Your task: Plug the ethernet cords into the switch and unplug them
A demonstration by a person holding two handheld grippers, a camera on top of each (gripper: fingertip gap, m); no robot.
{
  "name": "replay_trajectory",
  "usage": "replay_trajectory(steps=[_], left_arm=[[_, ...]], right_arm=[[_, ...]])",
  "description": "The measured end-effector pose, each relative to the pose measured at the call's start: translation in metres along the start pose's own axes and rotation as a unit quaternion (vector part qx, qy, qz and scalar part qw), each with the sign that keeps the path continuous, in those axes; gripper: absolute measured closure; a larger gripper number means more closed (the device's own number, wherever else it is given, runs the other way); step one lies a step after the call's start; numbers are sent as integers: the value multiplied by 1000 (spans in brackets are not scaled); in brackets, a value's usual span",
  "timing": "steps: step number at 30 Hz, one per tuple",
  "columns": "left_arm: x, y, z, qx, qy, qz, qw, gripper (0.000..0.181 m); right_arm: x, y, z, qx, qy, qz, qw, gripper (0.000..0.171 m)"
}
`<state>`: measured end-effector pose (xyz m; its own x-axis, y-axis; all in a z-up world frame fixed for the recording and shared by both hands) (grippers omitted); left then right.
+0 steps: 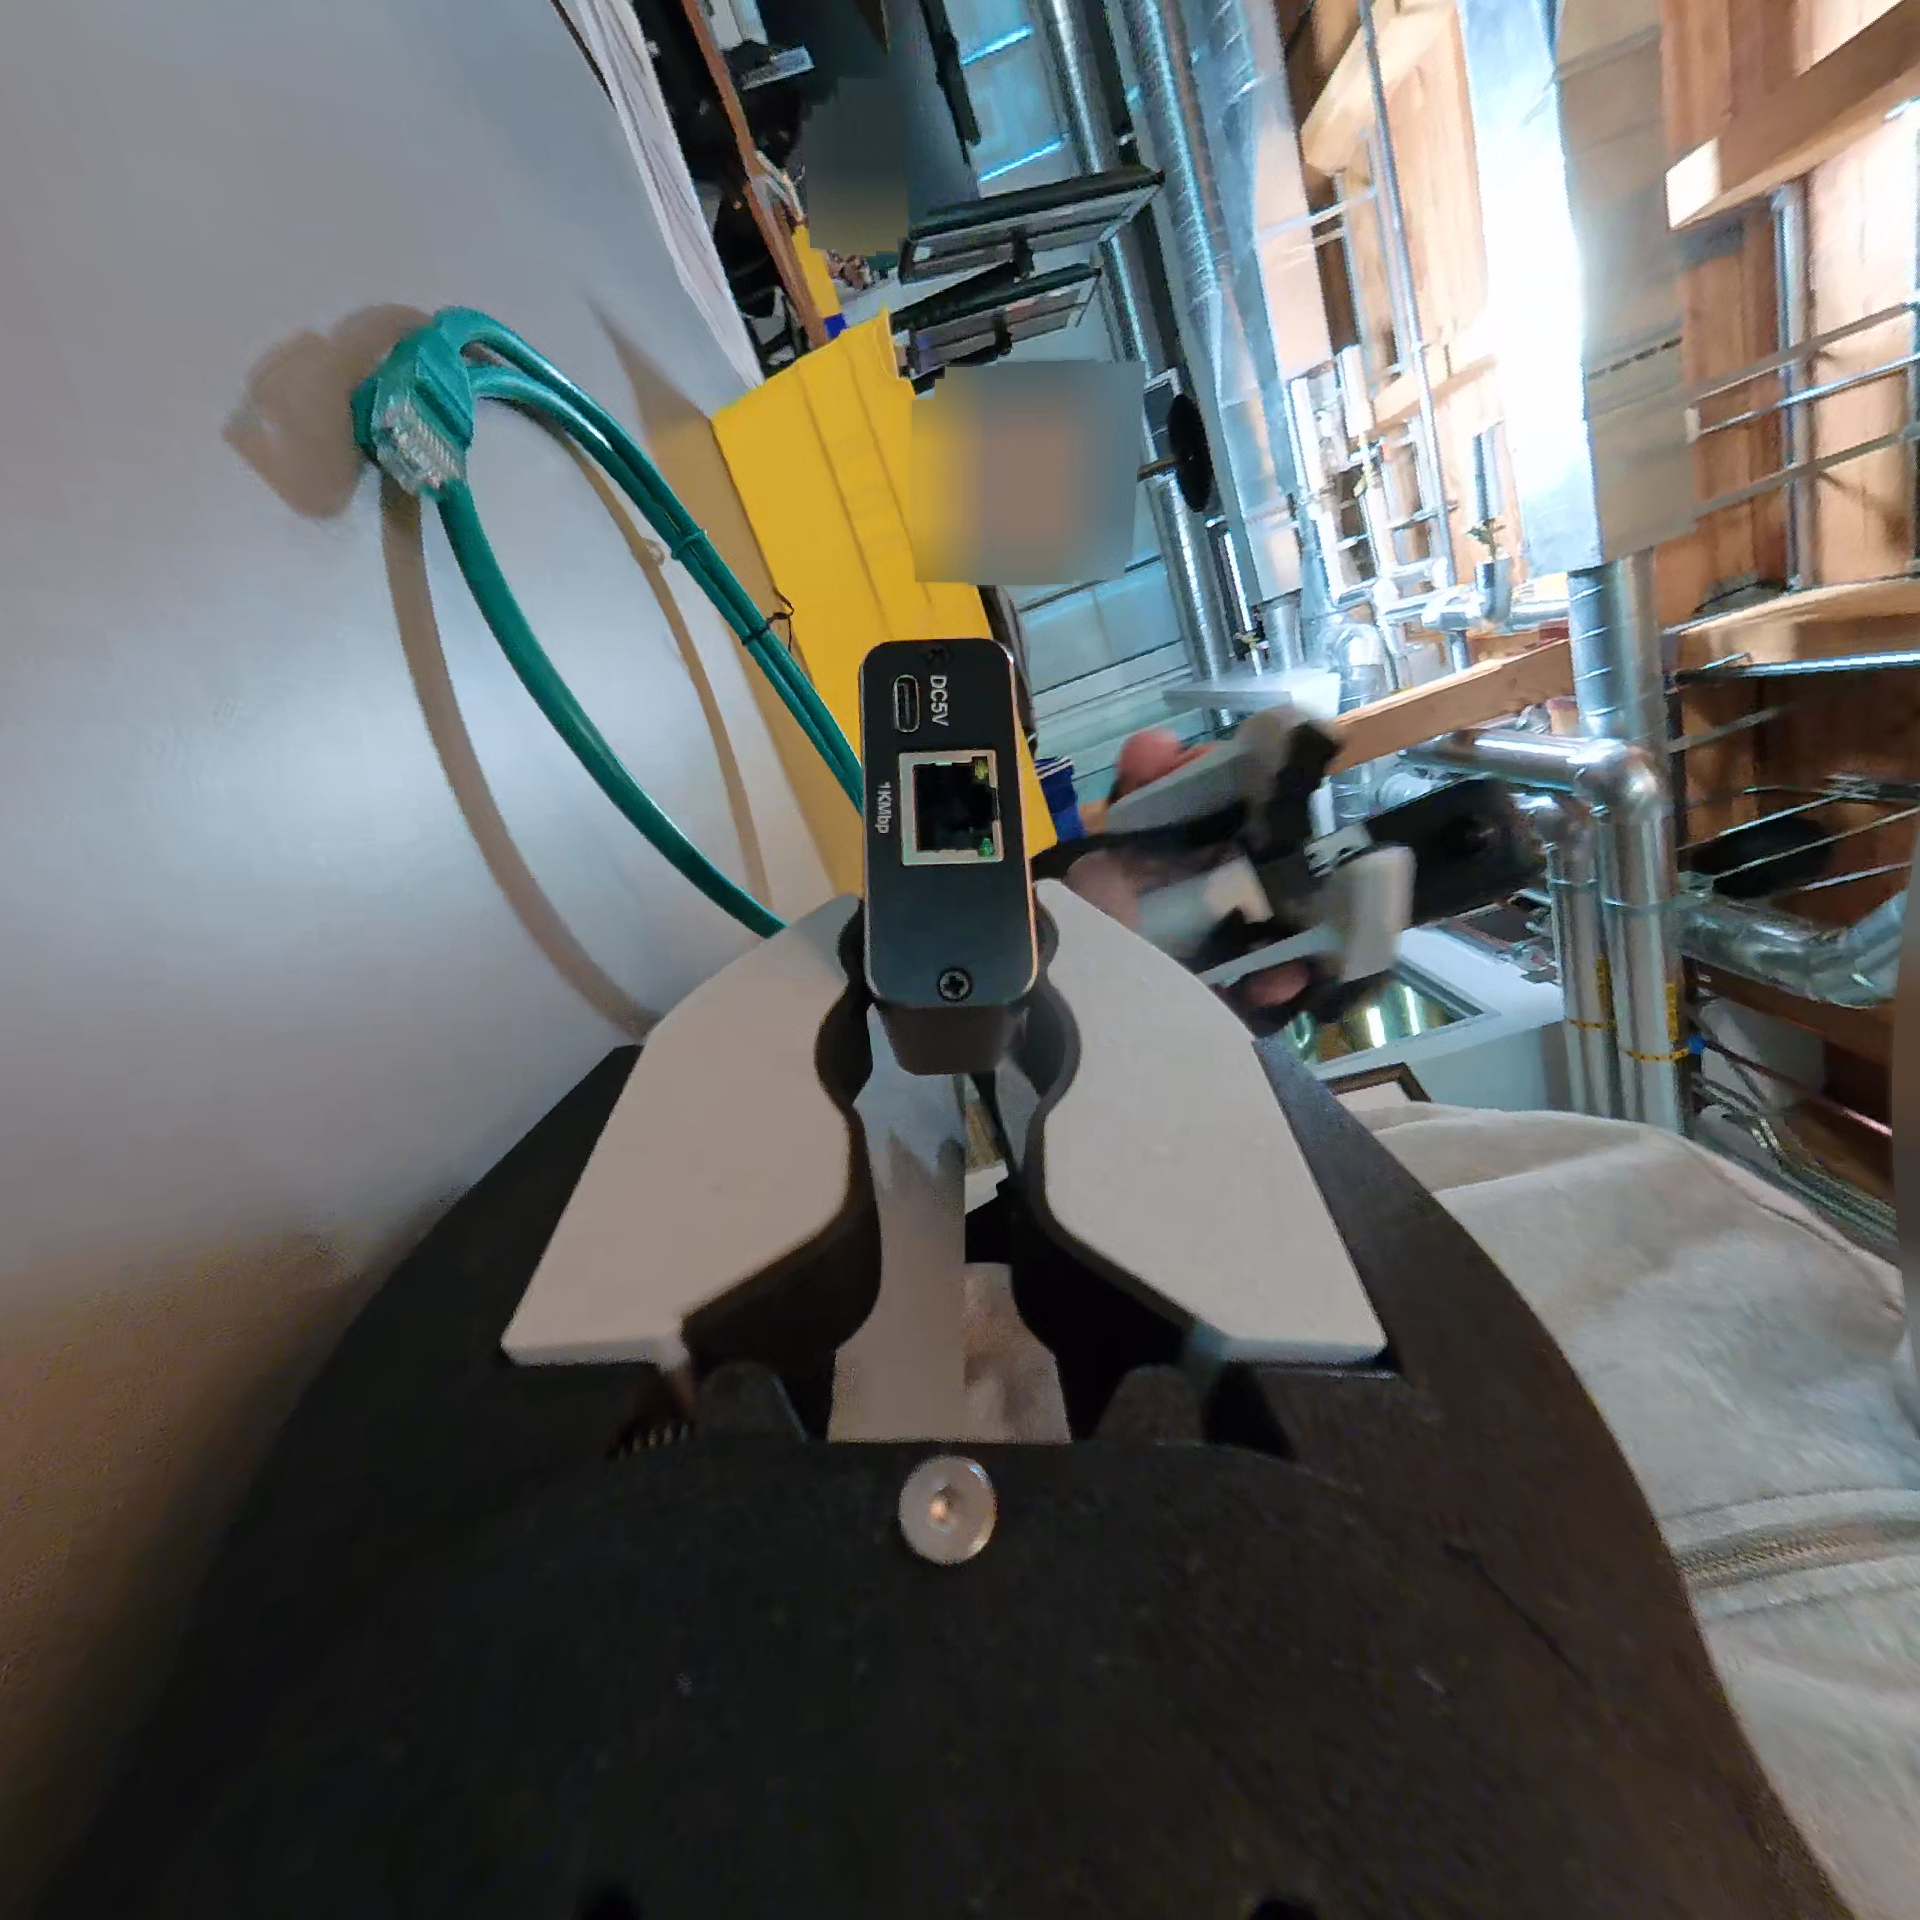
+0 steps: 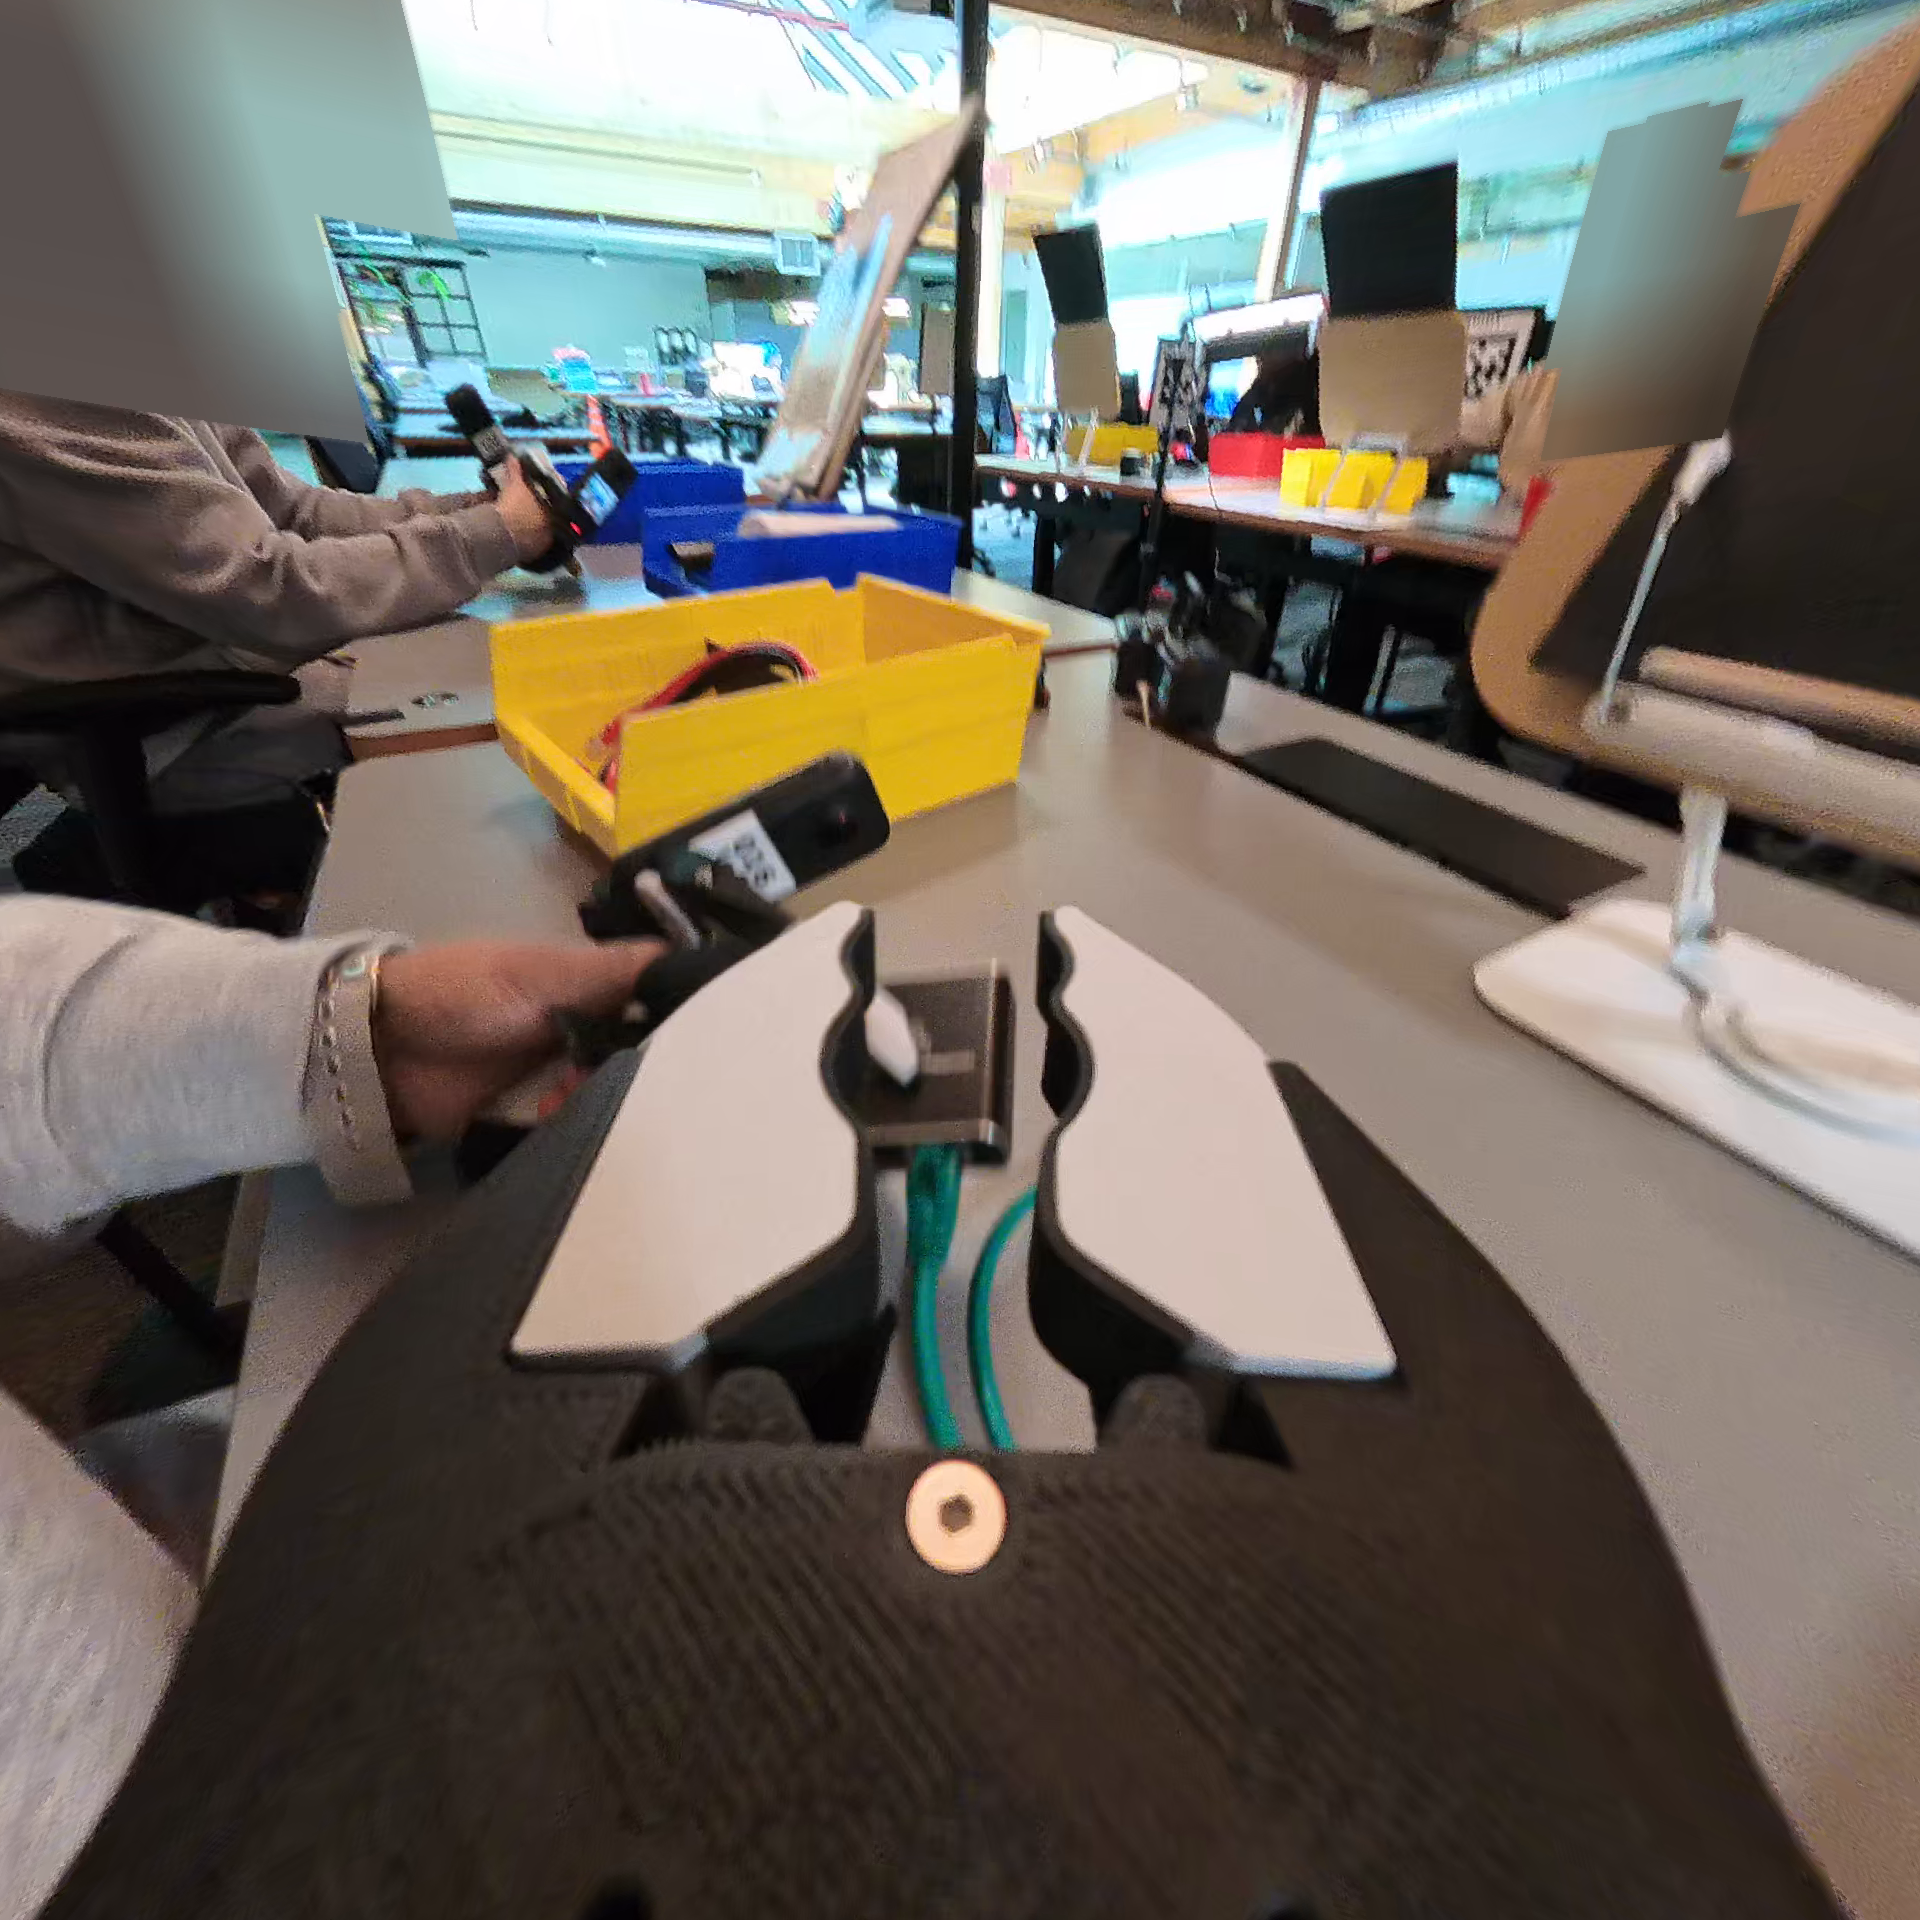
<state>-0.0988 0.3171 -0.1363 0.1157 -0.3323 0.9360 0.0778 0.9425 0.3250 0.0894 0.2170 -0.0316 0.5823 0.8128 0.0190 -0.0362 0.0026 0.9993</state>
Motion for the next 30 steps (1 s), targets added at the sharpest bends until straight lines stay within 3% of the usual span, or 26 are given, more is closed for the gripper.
replay_trajectory(steps=[5, 9, 11, 14, 18, 24, 27, 30], left_arm=[[4, -14, 6, -1, 6, 1, 1000, 155], [3, -20, 15, 10, 2, 15, 1000, 155], [2, -20, 18, 14, 0, 22, 1000, 155], [1, -19, 18, 14, -5, 28, 1000, 155], [0, -19, 18, 7, -9, 30, 999, 155], [-1, -16, 14, -14, -31, 43, 999, 155], [-1, -15, 13, -21, -37, 46, 998, 155], [-1, -15, 13, -24, -44, 50, 997, 155]], right_arm=[[0, 55, -60, 24, 75, 66, 995, 141], [-3, 91, -148, 31, 192, 95, 976, 146], [2, 97, -212, -23, 248, 96, 964, 143], [22, 95, -309, -137, 255, 92, 953, 144], [33, 75, -404, -297, 276, 30, 914, 151], [40, 41, -468, -430, 259, -23, 865, 154], [39, 27, -482, -483, 296, -86, 819, 147], [36, 23, -487, -490, 314, -93, 807, 164]])
Point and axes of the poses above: each gripper's, where its closed fingertips meet, z back along the fingers, y out of its top, x = y × z across the jaws, the point moved 10 cm from there along z, back along the fingers, and after that the axes turned 13 degrees about y, right-handed, at the moved point
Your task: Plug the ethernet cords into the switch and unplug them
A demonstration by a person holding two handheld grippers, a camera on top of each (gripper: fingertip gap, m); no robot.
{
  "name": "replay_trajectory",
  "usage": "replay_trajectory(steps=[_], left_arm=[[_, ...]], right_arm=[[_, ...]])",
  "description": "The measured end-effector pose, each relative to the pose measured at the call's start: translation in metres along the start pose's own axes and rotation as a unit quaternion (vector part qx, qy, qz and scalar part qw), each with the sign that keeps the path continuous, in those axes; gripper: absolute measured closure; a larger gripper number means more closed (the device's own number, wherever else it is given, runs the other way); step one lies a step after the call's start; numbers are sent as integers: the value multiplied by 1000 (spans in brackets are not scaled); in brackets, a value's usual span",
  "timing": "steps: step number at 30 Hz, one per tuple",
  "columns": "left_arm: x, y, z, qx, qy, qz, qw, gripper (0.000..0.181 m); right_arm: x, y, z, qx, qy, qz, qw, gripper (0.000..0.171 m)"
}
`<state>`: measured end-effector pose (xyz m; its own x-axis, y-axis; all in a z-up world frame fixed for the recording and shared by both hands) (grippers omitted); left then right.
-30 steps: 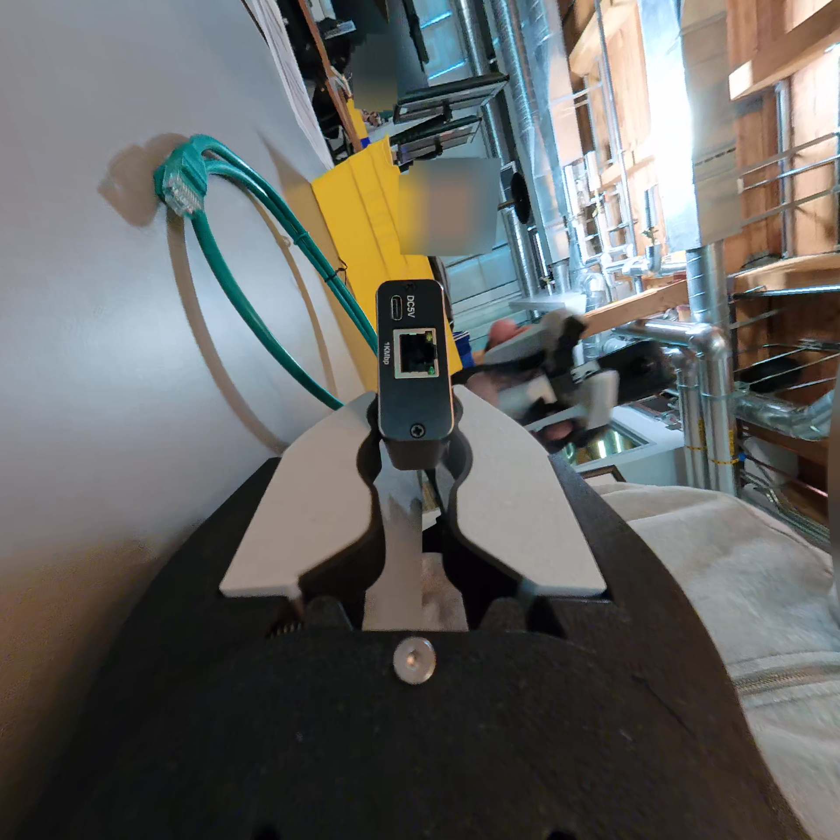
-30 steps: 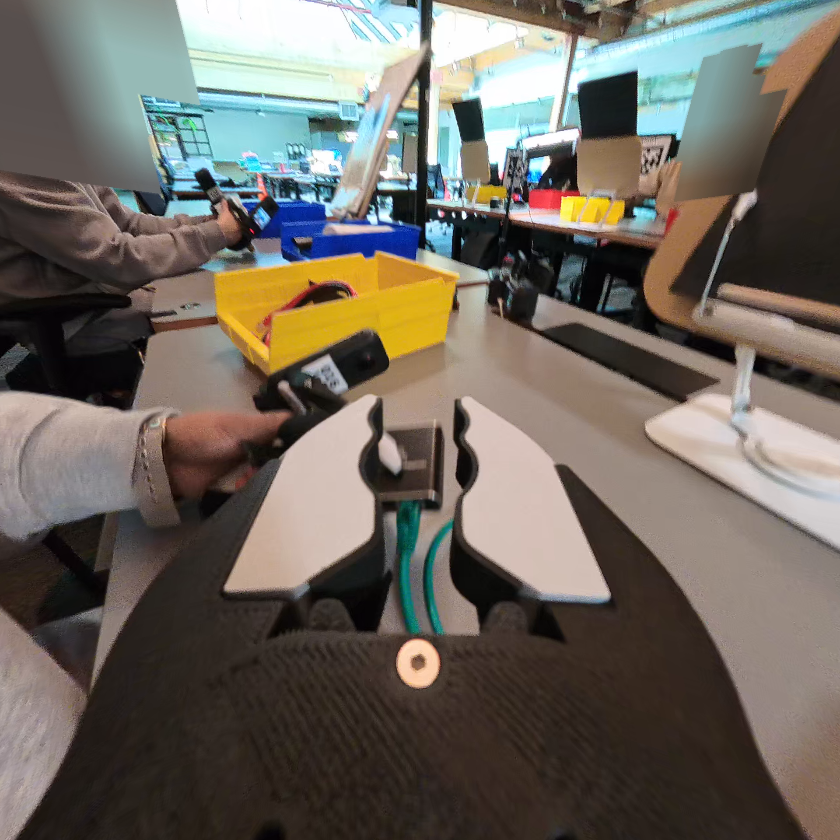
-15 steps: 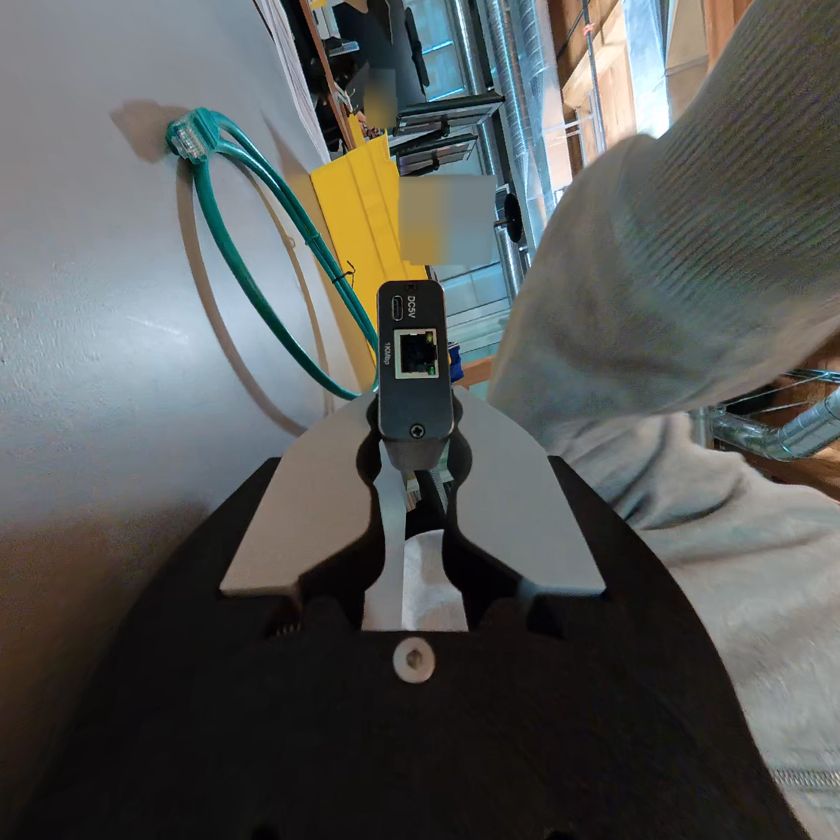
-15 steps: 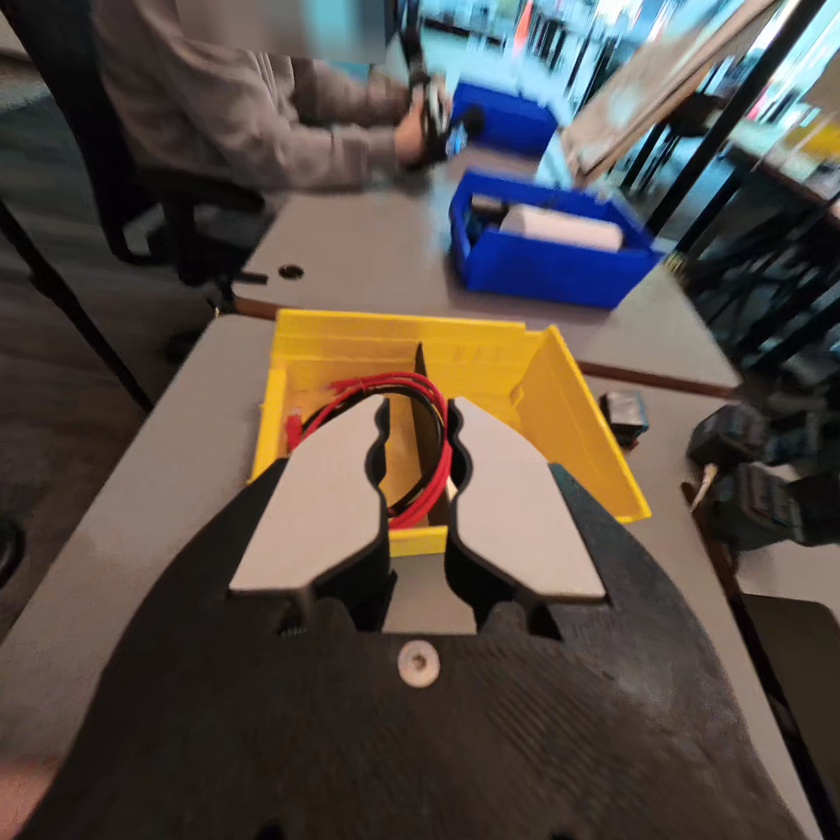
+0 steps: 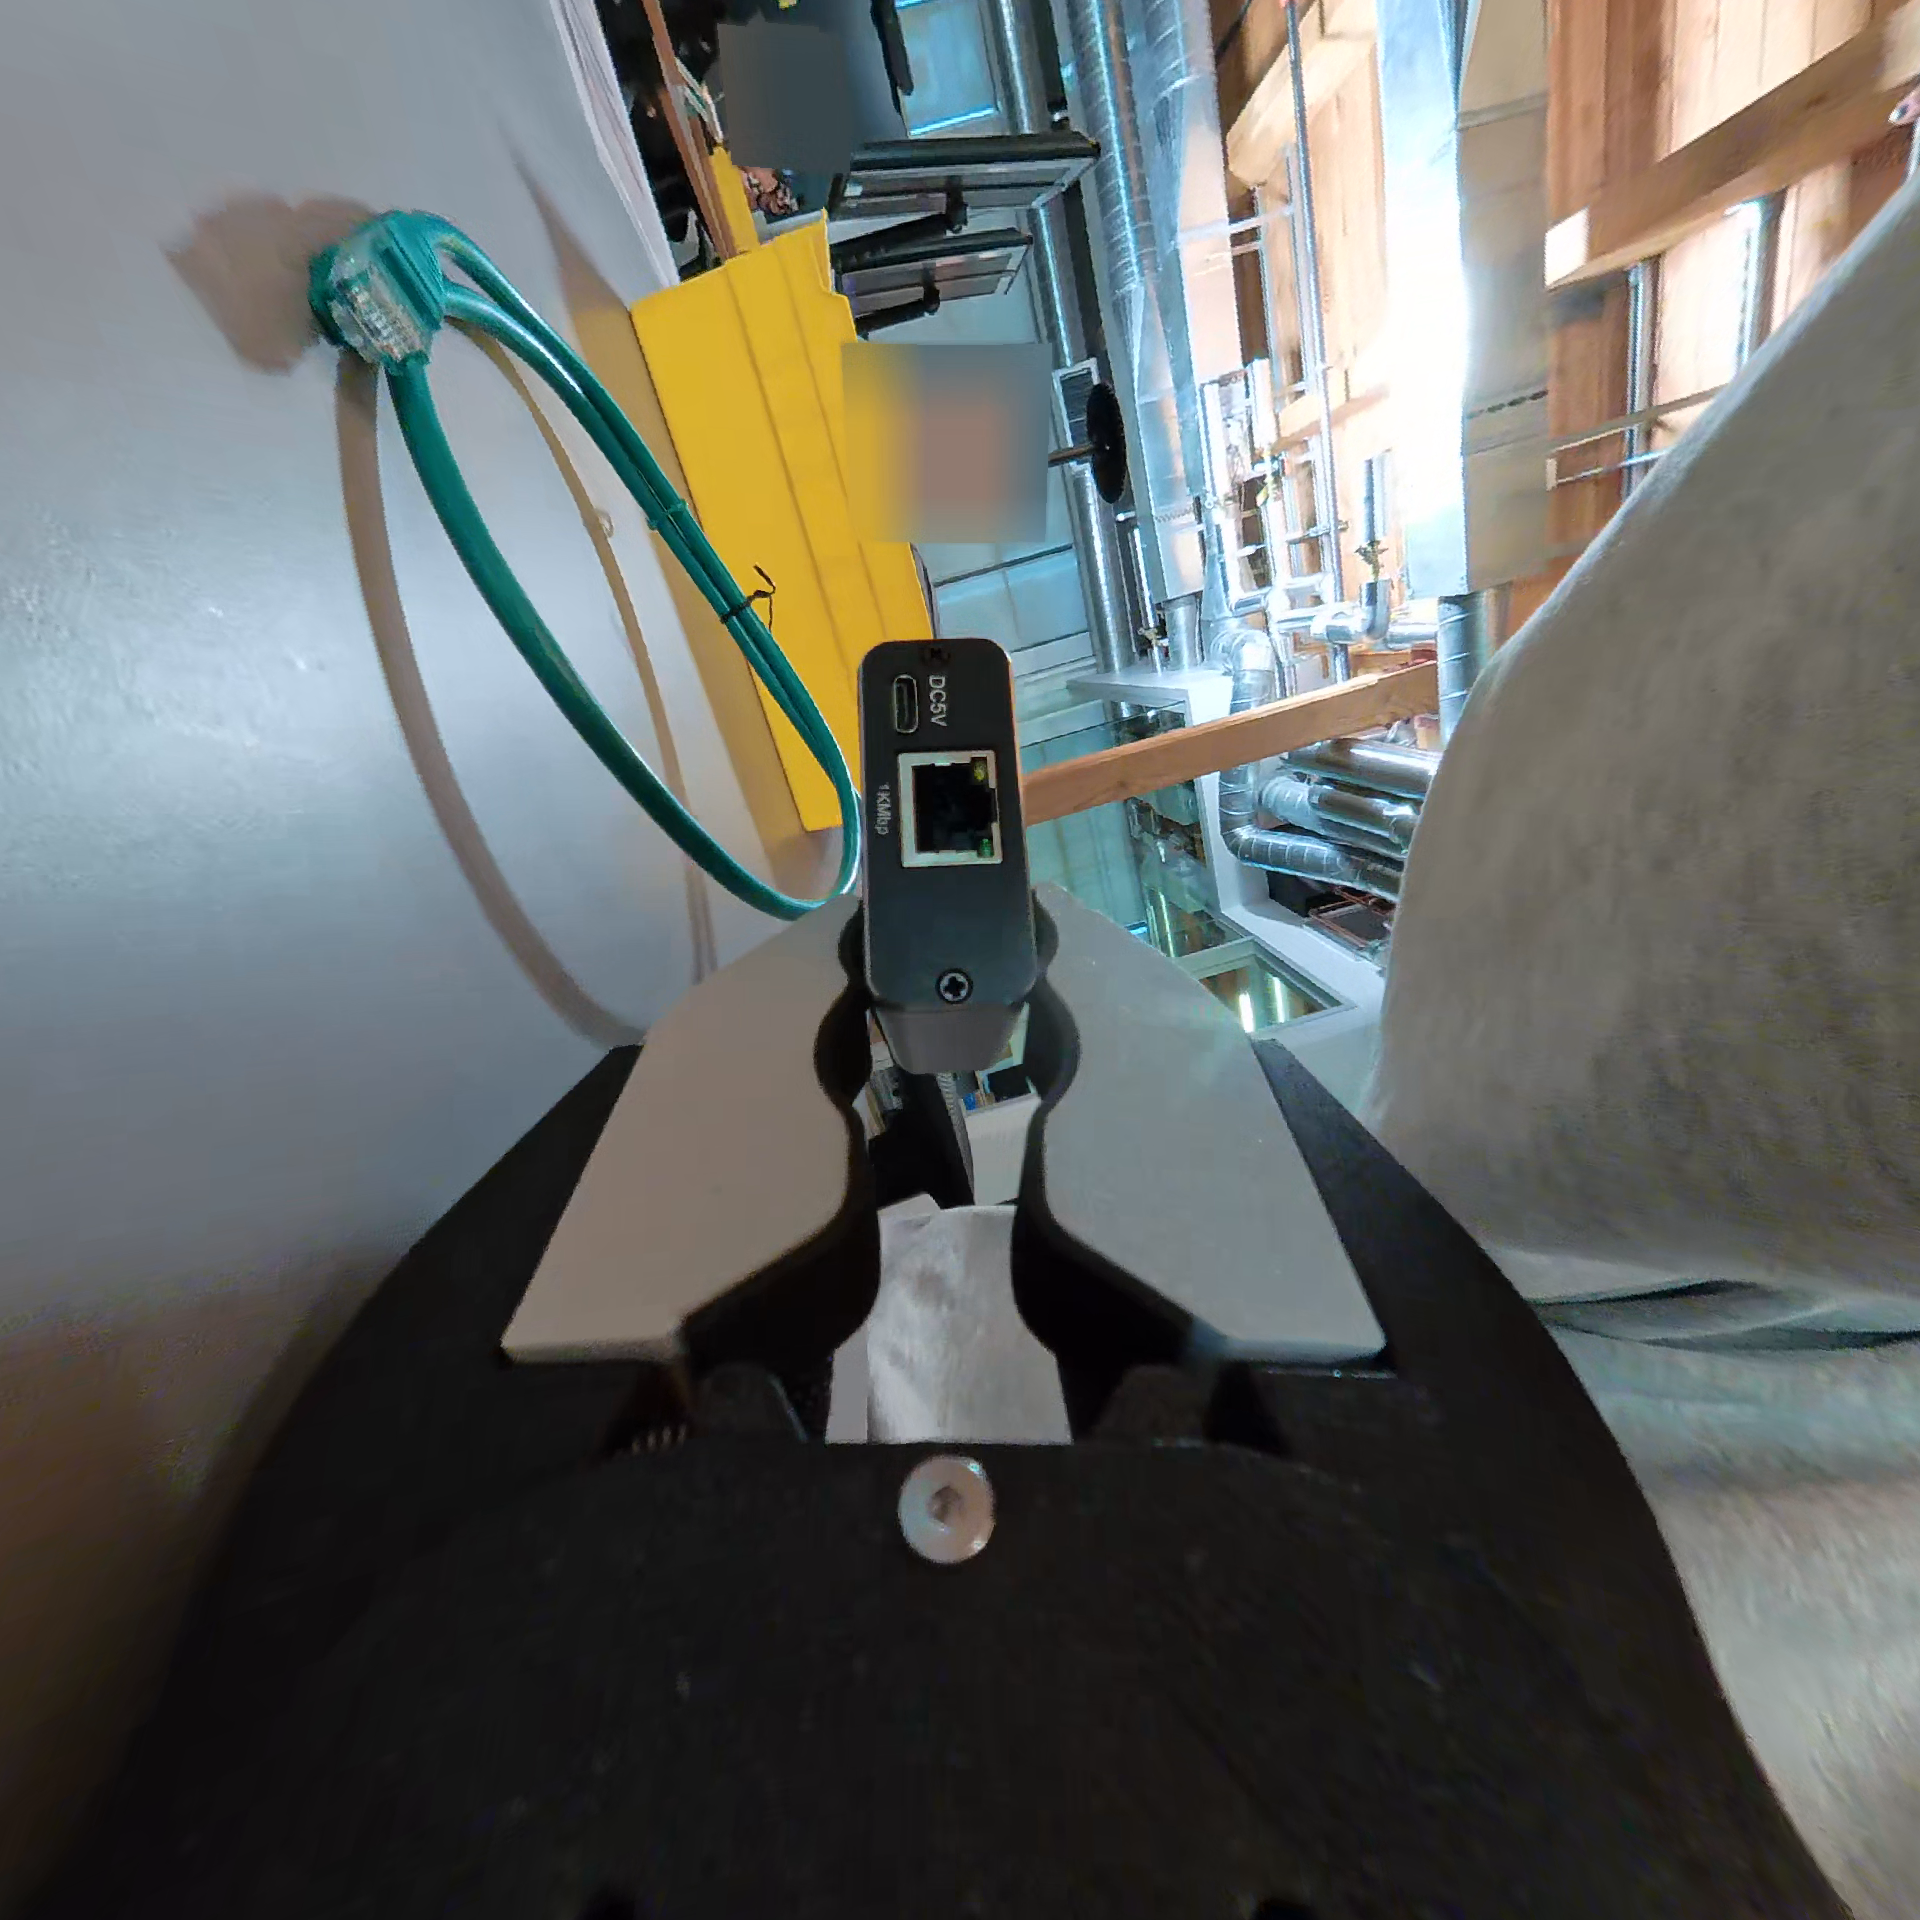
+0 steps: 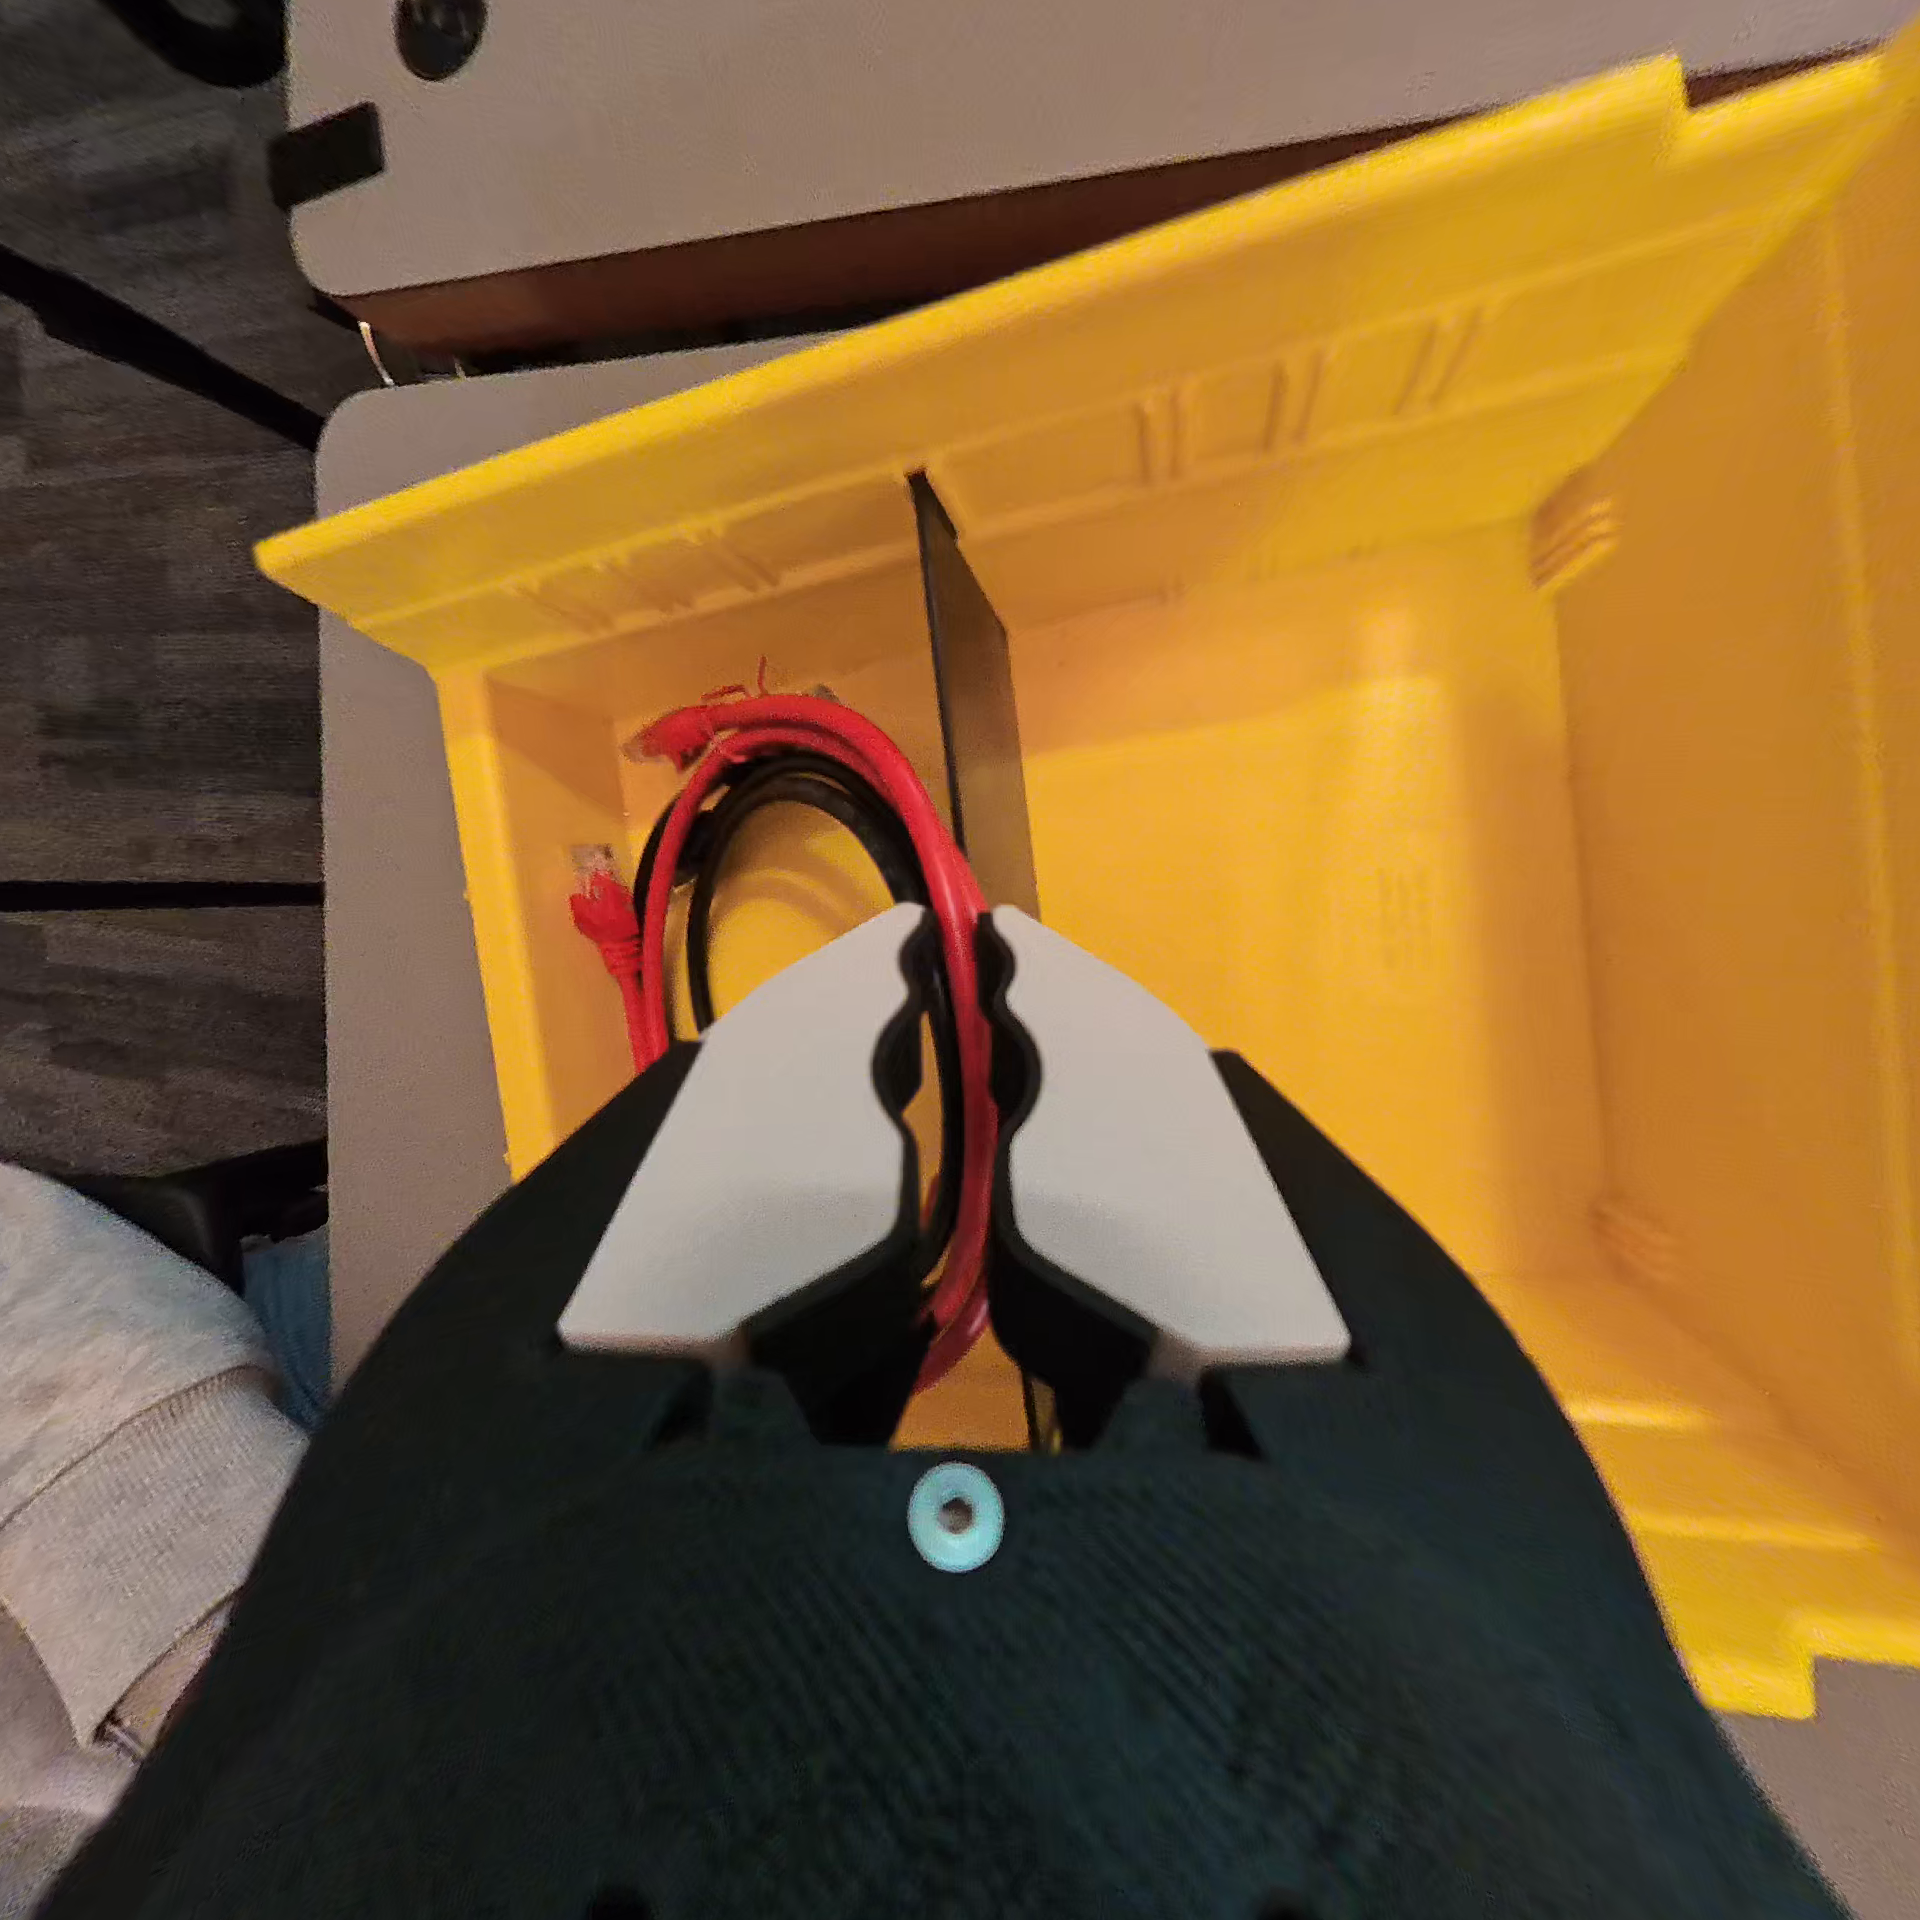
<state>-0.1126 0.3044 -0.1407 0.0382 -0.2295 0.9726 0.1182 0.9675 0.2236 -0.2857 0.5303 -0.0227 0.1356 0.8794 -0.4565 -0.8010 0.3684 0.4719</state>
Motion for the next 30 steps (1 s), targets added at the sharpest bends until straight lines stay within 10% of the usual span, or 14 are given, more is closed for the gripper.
replay_trajectory(steps=[15, 21, 30], left_arm=[[-2, 3, 1, 4, -8, 12, 1000, 155], [-2, 1, 0, 7, -11, 15, 1000, 155], [-2, -3, 3, 30, -5, 17, 999, 156]], right_arm=[[-104, -16, 172, 356, 81, 138, 921, 166], [-150, -125, 249, 464, 20, 122, 877, 166], [-206, -352, 247, 537, -97, -27, 837, 166]])
Point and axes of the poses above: each gripper's, where its closed fingertips meet, z back along the fingers, y out of its top, x = y × z across the jaws, the point moved 10 cm from there along z, back along the fingers, and after that the axes turned 13 degrees about y, right-handed, at the moved point
